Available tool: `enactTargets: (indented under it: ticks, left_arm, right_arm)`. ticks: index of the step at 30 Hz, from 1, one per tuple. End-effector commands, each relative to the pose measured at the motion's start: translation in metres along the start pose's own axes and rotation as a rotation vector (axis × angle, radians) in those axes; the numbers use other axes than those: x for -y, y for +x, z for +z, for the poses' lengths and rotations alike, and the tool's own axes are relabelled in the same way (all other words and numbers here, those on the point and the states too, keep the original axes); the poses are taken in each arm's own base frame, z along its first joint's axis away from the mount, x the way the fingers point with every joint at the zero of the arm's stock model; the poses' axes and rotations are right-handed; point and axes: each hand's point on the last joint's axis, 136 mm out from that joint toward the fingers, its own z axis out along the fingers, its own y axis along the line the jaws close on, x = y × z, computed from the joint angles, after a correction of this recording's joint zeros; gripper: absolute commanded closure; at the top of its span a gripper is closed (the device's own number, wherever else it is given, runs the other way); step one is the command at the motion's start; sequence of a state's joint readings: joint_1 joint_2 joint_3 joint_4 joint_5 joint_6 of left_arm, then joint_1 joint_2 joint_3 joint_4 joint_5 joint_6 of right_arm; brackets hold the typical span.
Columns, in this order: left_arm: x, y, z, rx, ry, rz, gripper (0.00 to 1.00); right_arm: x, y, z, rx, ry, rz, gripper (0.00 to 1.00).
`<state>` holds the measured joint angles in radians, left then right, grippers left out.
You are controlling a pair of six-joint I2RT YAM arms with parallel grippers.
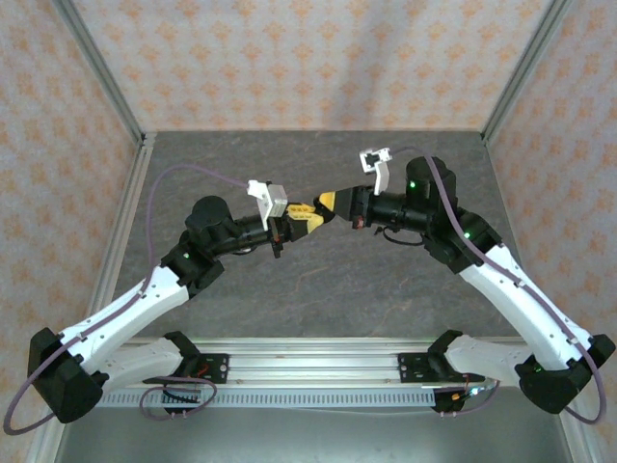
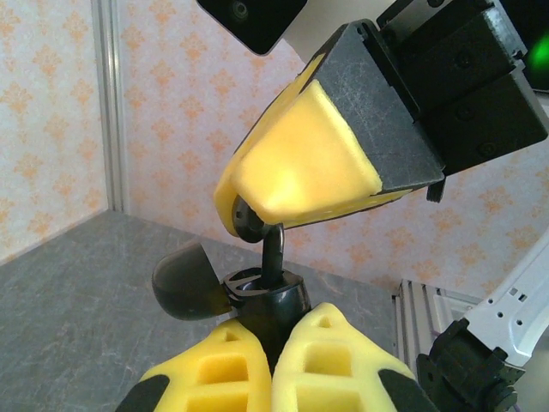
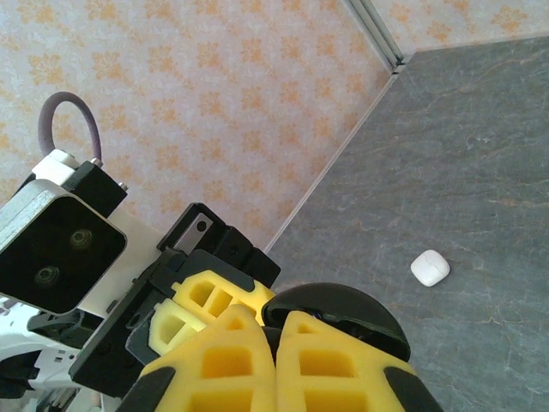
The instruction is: Insert wireless bluetooth earbuds into charging case
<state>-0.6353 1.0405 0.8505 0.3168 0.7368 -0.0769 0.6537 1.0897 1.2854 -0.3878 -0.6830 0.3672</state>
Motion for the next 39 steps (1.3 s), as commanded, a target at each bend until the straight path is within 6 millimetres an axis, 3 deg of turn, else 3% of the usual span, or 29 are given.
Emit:
enactTargets:
  ticks: [1,39]
  left_arm:
    - [0.012,-0.037,-0.003,0.088,0.025,0.083,1.00]
    - [0.017,-0.041,-0.008,0.103,0.032,0.093,1.00]
  right_arm:
    - [-0.005,0.011,0.001,-0.064,-0.020,-0.008,0.93]
    - [-0.017,0.000,-0.014,-0.051,-0.035,-0.041,0.94]
